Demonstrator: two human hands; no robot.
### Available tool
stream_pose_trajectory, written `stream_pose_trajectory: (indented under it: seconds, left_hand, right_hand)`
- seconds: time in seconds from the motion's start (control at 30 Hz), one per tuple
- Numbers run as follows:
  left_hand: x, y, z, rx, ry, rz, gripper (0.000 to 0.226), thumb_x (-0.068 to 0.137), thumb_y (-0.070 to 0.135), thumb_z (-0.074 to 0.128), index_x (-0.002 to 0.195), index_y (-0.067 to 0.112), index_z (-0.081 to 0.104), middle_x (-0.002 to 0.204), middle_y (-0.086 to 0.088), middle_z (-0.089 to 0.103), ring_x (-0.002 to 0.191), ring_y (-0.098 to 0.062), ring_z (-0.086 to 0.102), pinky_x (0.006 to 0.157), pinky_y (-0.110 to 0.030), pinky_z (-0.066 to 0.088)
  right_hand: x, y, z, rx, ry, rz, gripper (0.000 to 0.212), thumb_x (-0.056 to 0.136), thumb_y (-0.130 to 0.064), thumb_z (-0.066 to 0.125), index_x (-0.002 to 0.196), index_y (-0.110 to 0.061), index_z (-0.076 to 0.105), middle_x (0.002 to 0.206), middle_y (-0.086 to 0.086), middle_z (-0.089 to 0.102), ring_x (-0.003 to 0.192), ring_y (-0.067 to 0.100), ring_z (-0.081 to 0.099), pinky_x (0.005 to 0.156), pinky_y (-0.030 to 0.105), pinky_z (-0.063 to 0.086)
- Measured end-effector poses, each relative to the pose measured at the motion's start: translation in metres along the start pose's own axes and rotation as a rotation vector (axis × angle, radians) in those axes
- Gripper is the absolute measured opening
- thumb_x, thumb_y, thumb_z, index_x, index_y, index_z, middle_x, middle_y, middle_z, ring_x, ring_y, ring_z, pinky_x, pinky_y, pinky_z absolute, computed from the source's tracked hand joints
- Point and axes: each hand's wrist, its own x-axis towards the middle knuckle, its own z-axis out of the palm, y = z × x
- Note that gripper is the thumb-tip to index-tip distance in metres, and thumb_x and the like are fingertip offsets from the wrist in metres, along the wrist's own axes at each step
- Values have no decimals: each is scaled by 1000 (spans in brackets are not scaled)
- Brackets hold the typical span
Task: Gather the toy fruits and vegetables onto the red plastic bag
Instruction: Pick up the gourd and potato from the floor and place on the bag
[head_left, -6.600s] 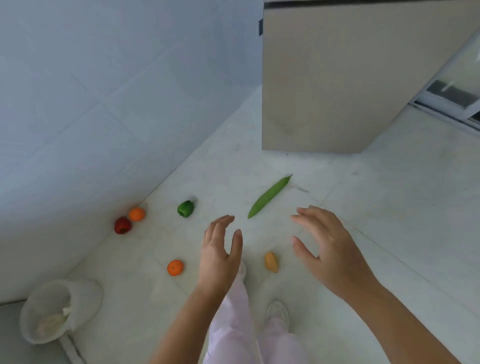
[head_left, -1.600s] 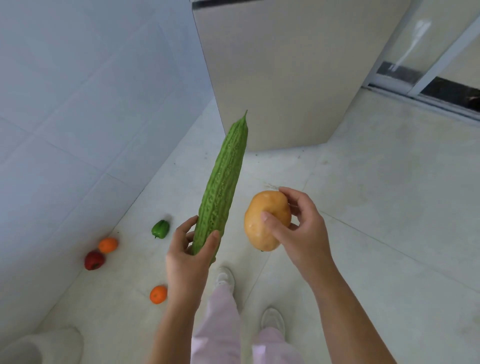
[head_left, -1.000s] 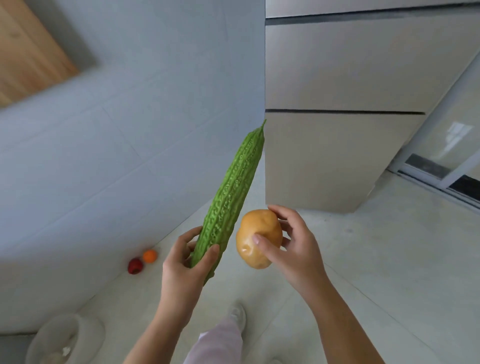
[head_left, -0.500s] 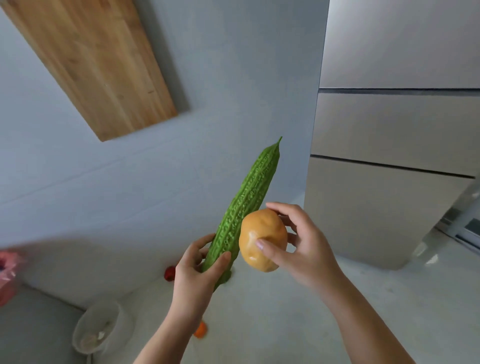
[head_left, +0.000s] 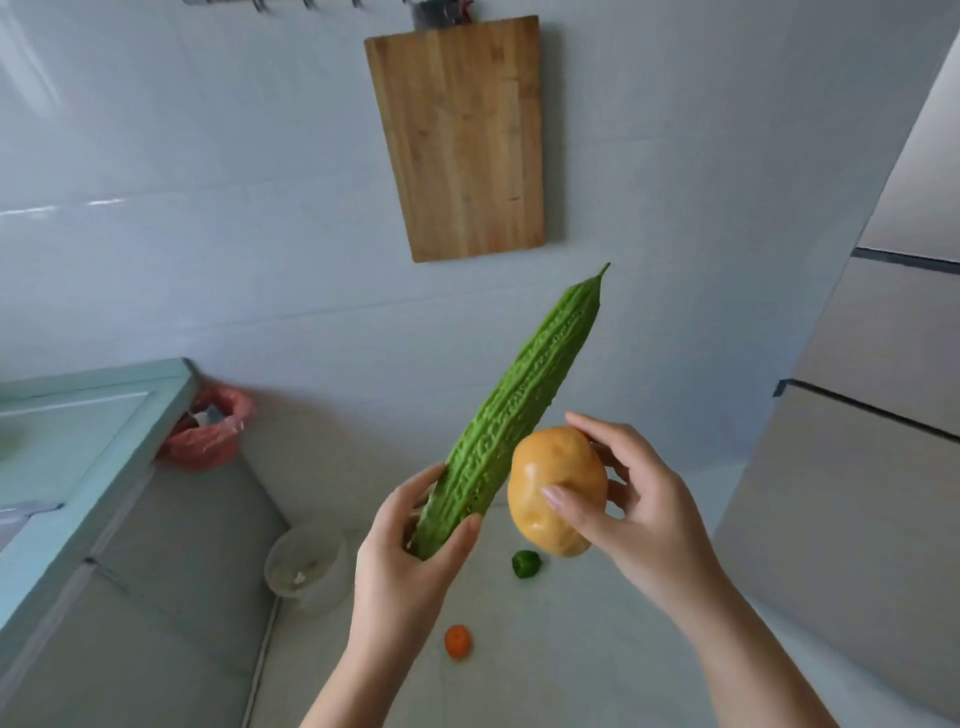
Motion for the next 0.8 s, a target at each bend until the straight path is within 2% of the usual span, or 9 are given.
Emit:
stream_pose_trajectory:
  seconds: [0.07, 0.13, 0.2, 0.33, 0.57, 0.7, 0.8]
  left_hand:
    - [-21, -7, -31, 15, 96, 4, 45, 68, 27, 77, 107, 41, 59, 98, 18, 65, 83, -11, 63, 72, -26, 51]
    - [-46, -14, -61, 27, 190, -3, 45, 67, 30, 74, 108, 41, 59, 98, 16, 64, 82, -9, 62, 70, -21, 49]
    - [-74, -19, -88, 48, 273, -27, 45, 68, 28, 76, 108, 42, 59, 97, 16, 64, 79, -9, 61, 68, -18, 47]
    - [-134, -31, -138, 39, 428, -106, 48, 69, 16, 79, 106, 40, 60, 97, 17, 65, 81, -10, 62, 70, -21, 50]
    - [-230, -32, -199, -2, 674, -218, 46, 71, 7, 76, 103, 36, 60, 87, 22, 67, 69, -3, 61, 59, -10, 46]
    - [-263, -34, -229, -1, 843, -255, 44, 70, 10, 76, 100, 37, 60, 87, 23, 66, 67, 1, 61, 59, -7, 45]
    - [-274, -38, -247, -20, 976, -269, 44, 67, 20, 80, 101, 38, 61, 89, 13, 68, 71, -2, 63, 61, -10, 47]
  right_hand:
    - [-8, -9, 26, 56, -55, -7, 52, 62, -47, 67, 112, -42, 53, 109, -16, 59, 105, 5, 55, 77, 14, 48]
    - [-21, -19, 52, 90, -127, -5, 54, 61, -47, 67, 112, -39, 54, 108, -12, 60, 102, 4, 56, 75, 12, 47]
    - [-37, -30, 77, 106, -220, -1, 54, 61, -48, 67, 112, -40, 54, 110, -11, 60, 103, 4, 56, 76, 11, 46]
    - [-76, -47, 125, 118, -372, 5, 52, 61, -50, 68, 111, -45, 53, 110, -11, 59, 103, 6, 57, 79, 17, 49]
    - [-139, -79, 199, 242, -622, -5, 51, 62, -48, 68, 111, -42, 54, 112, -5, 59, 102, 8, 58, 77, 17, 49]
    - [-159, -93, 239, 309, -793, -14, 51, 62, -46, 69, 110, -41, 54, 110, -3, 59, 103, 10, 57, 78, 19, 50]
    - [-158, -101, 270, 330, -913, -31, 54, 61, -47, 69, 112, -39, 54, 108, -4, 60, 101, 5, 56, 78, 18, 50]
